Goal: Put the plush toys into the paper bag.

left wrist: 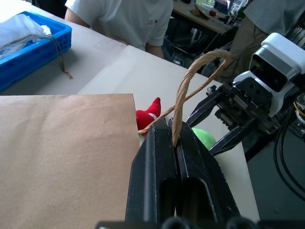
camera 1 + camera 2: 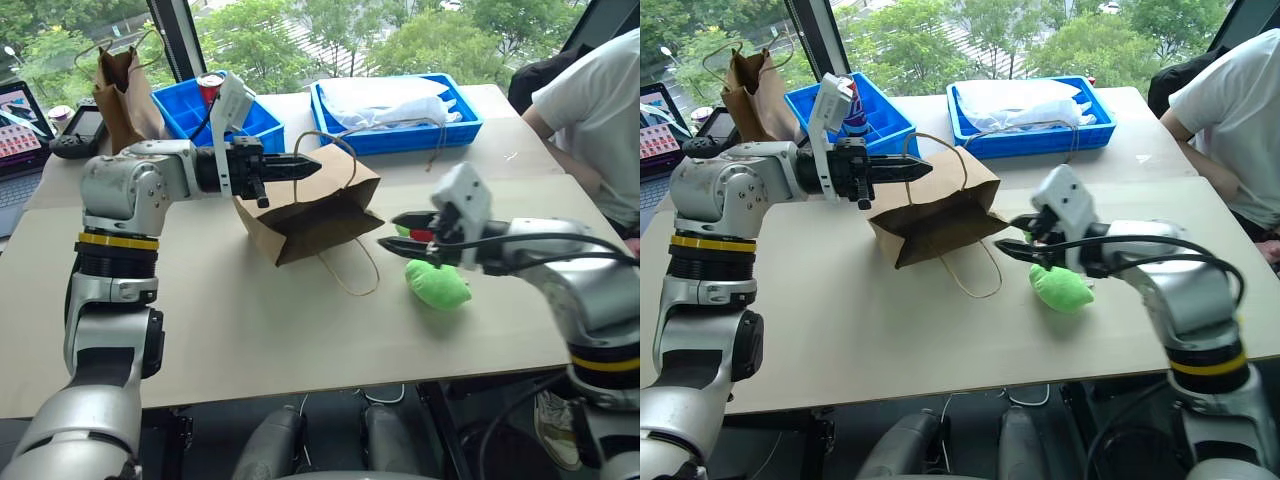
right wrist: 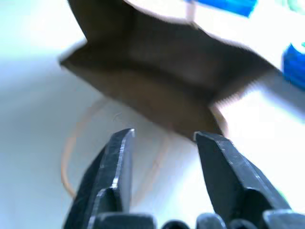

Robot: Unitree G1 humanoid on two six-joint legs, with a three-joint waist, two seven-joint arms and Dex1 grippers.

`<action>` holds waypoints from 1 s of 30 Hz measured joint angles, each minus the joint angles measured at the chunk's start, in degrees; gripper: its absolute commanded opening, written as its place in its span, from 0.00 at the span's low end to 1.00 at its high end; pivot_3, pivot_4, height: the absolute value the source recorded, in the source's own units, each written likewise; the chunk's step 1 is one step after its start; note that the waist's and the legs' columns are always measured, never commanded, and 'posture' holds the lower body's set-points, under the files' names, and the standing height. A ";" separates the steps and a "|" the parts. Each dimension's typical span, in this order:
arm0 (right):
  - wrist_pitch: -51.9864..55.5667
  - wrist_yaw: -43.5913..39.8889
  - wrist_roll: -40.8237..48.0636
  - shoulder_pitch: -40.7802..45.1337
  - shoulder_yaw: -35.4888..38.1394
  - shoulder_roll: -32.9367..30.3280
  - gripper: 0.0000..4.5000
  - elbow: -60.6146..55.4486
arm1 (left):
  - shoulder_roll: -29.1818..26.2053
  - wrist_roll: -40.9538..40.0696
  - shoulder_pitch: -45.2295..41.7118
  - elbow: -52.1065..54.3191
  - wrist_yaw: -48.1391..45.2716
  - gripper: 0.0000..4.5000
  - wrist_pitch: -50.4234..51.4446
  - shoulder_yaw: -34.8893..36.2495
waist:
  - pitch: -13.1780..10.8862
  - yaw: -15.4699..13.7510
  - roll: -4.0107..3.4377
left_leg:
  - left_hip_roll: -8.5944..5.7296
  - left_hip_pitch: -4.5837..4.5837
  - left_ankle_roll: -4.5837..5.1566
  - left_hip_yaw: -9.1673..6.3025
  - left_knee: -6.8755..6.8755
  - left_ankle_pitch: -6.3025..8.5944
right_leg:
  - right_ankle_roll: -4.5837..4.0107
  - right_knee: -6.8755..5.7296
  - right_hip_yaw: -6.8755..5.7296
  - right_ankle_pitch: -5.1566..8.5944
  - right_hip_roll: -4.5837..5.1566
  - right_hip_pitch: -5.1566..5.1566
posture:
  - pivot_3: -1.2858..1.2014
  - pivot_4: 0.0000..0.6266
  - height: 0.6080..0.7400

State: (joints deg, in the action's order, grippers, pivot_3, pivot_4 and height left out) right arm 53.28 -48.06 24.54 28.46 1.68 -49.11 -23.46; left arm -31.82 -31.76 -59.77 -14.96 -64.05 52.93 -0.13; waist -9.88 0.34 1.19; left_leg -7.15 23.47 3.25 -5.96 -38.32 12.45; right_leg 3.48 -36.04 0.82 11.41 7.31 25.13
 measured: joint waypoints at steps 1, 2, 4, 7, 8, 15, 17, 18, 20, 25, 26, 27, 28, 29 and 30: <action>0.87 -0.35 0.26 -1.41 0.48 -1.23 0.86 -0.04 | -0.19 0.00 0.12 0.00 -0.15 0.00 0.04 0.09 | 0.00 -0.01 0.02 | 0.01 -0.01 0.02 0.00 0.00 0.01 | 0.00 -0.01 0.00 0.00 0.00 -0.01 | 0.52 0.24 1.00; 1.38 -0.42 0.46 -3.18 1.17 -1.57 0.94 -0.31 | -0.16 -0.03 0.16 0.02 -0.29 0.00 0.12 0.10 | 0.00 0.04 0.02 | 0.02 -0.01 0.02 0.01 0.00 0.01 | 0.00 0.01 0.00 0.00 0.00 -0.01 | 0.52 0.24 1.00; 1.61 -0.12 0.41 -7.28 0.94 -1.80 0.98 -0.64 | 0.04 -0.10 0.24 0.31 -0.72 0.00 0.49 -0.11 | 0.00 0.26 0.02 | 0.03 -0.02 0.02 0.04 0.01 0.01 | 0.00 -0.03 0.03 0.00 0.02 0.01 | 0.52 0.24 1.00; 1.24 3.39 -1.71 -10.82 -0.80 0.49 0.98 0.62 | 0.05 -0.10 0.61 0.54 -1.38 0.00 0.85 -0.54 | 0.00 0.55 0.03 | 0.06 -0.08 0.00 0.18 -0.02 0.00 | 0.00 -0.06 0.09 0.00 0.04 0.01 | 0.52 0.24 1.00; 0.85 4.69 -2.39 -11.39 -1.15 1.51 0.98 1.26 | 0.05 -0.10 0.61 0.57 -1.49 0.00 0.95 -0.73 | 0.00 0.52 0.02 | 0.05 -0.08 0.00 0.19 -0.02 -0.03 | 0.00 -0.07 0.09 0.00 0.06 0.01 | 0.52 0.24 1.00; -2.05 8.14 -5.26 -13.64 -1.63 2.99 0.51 3.28 | 0.48 -1.16 0.61 0.80 -1.21 0.00 2.74 -0.75 | 0.00 0.10 0.03 | 0.01 -0.11 0.03 0.18 -0.13 -0.03 | 0.00 -0.06 0.07 0.00 0.07 -0.08 | 0.52 0.24 1.00; -2.85 7.96 -5.26 -13.37 -1.29 2.85 0.38 3.26 | 0.82 -1.78 0.62 1.78 -0.98 0.00 3.95 -0.77 | 0.00 0.10 0.03 | 0.01 -0.08 0.03 0.18 -0.15 -0.03 | 0.00 -0.06 0.07 0.00 0.07 -0.06 | 0.52 0.24 1.00; -4.35 7.08 -5.39 -13.09 -1.23 2.19 0.29 3.25 | 1.06 -2.14 0.63 2.61 -0.80 0.00 4.78 -0.81 | 0.00 0.12 0.03 | 0.01 -0.08 0.03 0.18 -0.15 -0.03 | 0.00 -0.06 0.07 0.00 0.07 -0.05 | 0.52 0.24 1.00; -8.21 3.76 -5.37 -9.51 -1.72 0.02 0.13 2.50 | 1.47 -2.71 0.99 3.78 -0.40 0.00 5.73 -0.78 | -0.01 0.35 0.01 | 0.01 -0.06 0.03 0.21 -0.15 -0.03 | 0.00 -0.06 0.08 0.00 0.07 -0.01 | 0.52 0.24 1.00; -11.95 0.97 -5.62 -0.40 -3.83 -0.30 0.00 -3.12 | 3.14 -4.36 1.35 5.35 0.60 0.00 7.08 -0.92 | 0.00 0.68 0.03 | 0.12 -0.15 0.00 0.19 -0.09 -0.02 | 0.01 -0.07 0.00 0.00 0.00 -0.05 | 0.52 0.24 1.00; -12.04 1.07 -6.10 0.82 -5.78 1.14 0.00 -3.51 | 3.23 -4.43 1.34 5.49 0.84 0.00 7.23 -0.89 | 0.00 0.72 0.03 | 0.12 -0.16 0.00 0.19 -0.08 -0.03 | 0.01 -0.07 0.01 0.00 0.00 -0.05 | 0.52 0.24 1.00; -12.19 1.54 -7.05 2.07 -8.69 3.49 0.00 -3.42 | 3.28 -4.60 1.37 5.61 0.90 0.00 7.36 -0.90 | 0.00 0.68 0.03 | 0.11 -0.14 0.00 0.20 -0.09 -0.03 | 0.00 -0.10 0.01 0.00 0.02 -0.03 | 0.52 0.24 1.00; -12.37 2.06 -7.67 2.53 -10.78 5.14 0.00 -3.33 | 3.37 -4.81 1.36 5.65 0.91 0.00 7.38 -0.94 | 0.00 0.65 0.03 | 0.11 -0.11 -0.01 0.20 -0.09 -0.04 | 0.00 -0.09 0.02 0.00 0.02 -0.01 | 0.52 0.24 1.00; -12.93 2.41 -8.56 2.89 -12.94 6.71 0.00 -2.77 | 3.29 -5.01 1.41 5.75 0.85 0.00 7.40 -0.98 | 0.00 0.52 0.03 | 0.08 -0.09 -0.01 0.20 -0.10 -0.04 | 0.00 -0.12 0.04 0.00 0.05 0.02 | 0.52 0.24 1.00; -13.51 3.11 -9.85 3.49 -14.92 8.45 0.00 -1.59 | 3.11 -5.11 1.40 5.76 0.83 0.00 7.39 -0.97 | 0.00 0.50 0.03 | 0.06 -0.08 -0.03 0.20 -0.14 -0.05 | 0.00 -0.10 0.04 -0.01 0.05 0.02 | 0.52 0.24 1.00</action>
State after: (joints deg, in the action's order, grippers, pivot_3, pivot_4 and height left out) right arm 39.78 -44.95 14.70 31.95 -13.24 -40.66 -25.05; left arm -28.71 -36.87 -58.37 -9.20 -63.22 60.32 -1.10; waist -9.88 0.84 1.23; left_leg -7.09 23.39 3.22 -5.76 -38.46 12.40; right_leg 3.48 -36.15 0.85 11.40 7.36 25.14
